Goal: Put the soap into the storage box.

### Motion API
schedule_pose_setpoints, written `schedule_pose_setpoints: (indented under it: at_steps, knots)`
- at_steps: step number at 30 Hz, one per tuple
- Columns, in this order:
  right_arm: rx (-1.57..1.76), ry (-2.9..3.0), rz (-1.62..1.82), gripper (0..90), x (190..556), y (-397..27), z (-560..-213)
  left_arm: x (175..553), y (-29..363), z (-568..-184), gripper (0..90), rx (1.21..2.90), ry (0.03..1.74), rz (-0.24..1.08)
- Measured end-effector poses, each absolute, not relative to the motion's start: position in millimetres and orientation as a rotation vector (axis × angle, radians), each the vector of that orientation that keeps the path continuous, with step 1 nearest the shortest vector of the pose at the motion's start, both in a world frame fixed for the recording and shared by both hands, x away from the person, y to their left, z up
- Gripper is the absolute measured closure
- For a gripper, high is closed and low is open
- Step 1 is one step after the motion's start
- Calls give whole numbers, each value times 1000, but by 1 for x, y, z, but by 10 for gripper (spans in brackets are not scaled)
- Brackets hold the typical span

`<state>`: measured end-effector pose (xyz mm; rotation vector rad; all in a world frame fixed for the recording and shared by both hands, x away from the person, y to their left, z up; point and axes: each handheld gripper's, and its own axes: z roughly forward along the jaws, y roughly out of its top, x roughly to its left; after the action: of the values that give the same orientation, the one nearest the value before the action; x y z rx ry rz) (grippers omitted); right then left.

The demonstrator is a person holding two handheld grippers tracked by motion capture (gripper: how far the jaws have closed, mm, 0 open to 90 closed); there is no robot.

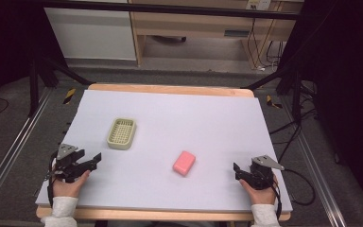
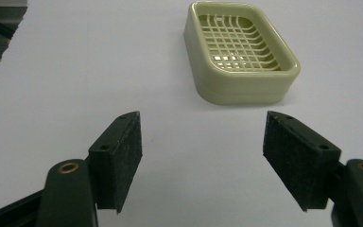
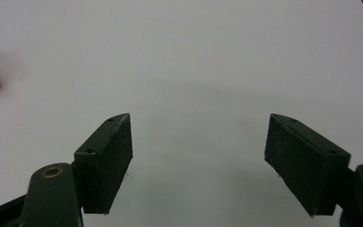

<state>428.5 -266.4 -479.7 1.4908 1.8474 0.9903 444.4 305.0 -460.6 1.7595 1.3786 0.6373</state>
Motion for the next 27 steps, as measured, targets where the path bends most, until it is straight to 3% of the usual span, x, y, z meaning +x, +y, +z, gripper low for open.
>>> schedule_pose_setpoints:
  at_steps: [27]
  knots:
    - [1458, 1856, 993, 246, 427, -262, -479, 441, 262, -454, 260, 1850, 1257, 604]
